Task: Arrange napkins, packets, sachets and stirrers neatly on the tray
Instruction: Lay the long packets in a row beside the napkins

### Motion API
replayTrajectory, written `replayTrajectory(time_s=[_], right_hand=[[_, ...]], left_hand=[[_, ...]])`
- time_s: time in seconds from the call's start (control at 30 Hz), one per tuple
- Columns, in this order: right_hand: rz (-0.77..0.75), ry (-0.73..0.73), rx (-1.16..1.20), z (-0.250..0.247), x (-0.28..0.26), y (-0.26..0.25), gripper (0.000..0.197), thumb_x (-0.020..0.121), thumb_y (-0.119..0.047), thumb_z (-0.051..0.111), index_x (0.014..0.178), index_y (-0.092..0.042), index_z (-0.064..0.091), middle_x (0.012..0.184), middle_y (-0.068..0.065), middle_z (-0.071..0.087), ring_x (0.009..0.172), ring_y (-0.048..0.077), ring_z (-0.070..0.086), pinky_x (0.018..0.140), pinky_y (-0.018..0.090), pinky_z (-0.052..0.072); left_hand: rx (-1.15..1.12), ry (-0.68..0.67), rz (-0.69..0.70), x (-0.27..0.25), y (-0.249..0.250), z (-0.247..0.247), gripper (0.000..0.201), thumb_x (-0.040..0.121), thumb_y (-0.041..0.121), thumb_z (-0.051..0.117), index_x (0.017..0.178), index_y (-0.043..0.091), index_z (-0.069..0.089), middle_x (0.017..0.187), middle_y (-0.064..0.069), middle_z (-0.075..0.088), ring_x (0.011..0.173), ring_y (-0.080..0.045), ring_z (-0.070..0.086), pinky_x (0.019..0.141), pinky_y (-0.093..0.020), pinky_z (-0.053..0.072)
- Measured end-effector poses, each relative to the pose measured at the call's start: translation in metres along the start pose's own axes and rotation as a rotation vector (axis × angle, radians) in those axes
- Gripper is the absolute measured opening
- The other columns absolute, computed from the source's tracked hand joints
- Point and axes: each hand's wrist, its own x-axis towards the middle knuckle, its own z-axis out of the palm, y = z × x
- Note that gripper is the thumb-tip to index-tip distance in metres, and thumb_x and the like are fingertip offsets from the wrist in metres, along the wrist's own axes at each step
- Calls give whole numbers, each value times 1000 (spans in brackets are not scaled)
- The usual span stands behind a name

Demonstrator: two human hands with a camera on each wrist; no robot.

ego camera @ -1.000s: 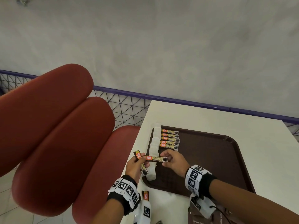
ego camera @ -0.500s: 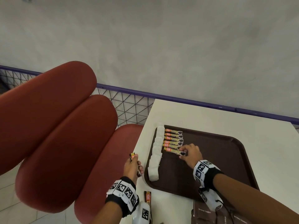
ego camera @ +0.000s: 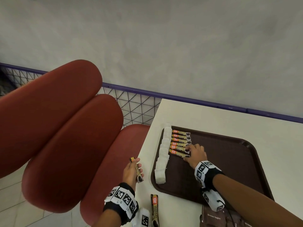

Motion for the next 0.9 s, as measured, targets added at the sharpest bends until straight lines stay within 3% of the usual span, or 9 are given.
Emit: replayTrajectory(time_s=[0.13,0.3,0.4,0.53,0.63,0.7,0.8,0.9], right_hand=[[-85,-3,-79,2,-1,-5,54,87,-37,58,137,-29,39,135,1,41,126,21,34,102,34,32],[-125,-45,-186,4,-3,-9,51,91,-41,50,139,-35,35,139,0,37,127,22,32,104,35,30],[-113,-25,-155,3,-6,-10,52,91,-40,50,140,-34,34,139,0,37,127,22,32,104,35,30],[-131,70,-76,-2,-13,-14,55,91,-38,50,142,-29,31,136,1,39,125,21,34,102,33,31],[-205,100,8,-5,-24,-21,50,92,-37,48,138,-24,35,136,0,41,125,20,35,103,33,30],[-289,88,96,-6,-32,-28,42,91,-38,50,130,-22,43,129,-1,46,121,19,39,102,33,32],[-393,27,265,-8,-46,-40,34,88,-40,55,117,-21,51,112,-4,54,108,14,44,96,30,38],[-445,-55,380,-9,-60,-51,36,84,-44,60,112,-21,53,102,-6,54,100,10,45,90,28,41]], left_hand=[[66,8,31,3,-2,-1,15,94,17,50,100,7,59,79,-3,48,65,-17,43,59,-29,40],[88,-6,46,5,-2,-5,21,93,19,51,107,6,61,74,-3,48,64,-16,44,62,-30,39],[107,-24,55,5,-1,-6,28,93,21,51,116,8,60,92,-1,56,83,-17,50,77,-30,40],[142,-31,77,4,4,-2,29,93,23,53,117,9,61,104,-3,57,92,-17,53,73,-28,41],[144,-53,82,4,5,2,25,91,27,58,113,17,61,117,-9,54,111,-26,50,88,-33,40],[131,-86,87,1,5,6,19,92,26,56,109,17,60,111,-8,53,101,-24,52,84,-33,40],[106,-140,110,-3,3,14,22,95,20,52,114,12,58,93,-6,55,74,-16,54,67,-27,46],[78,-149,114,-6,1,20,16,94,16,54,109,10,54,83,-7,57,68,-18,57,60,-25,47]])
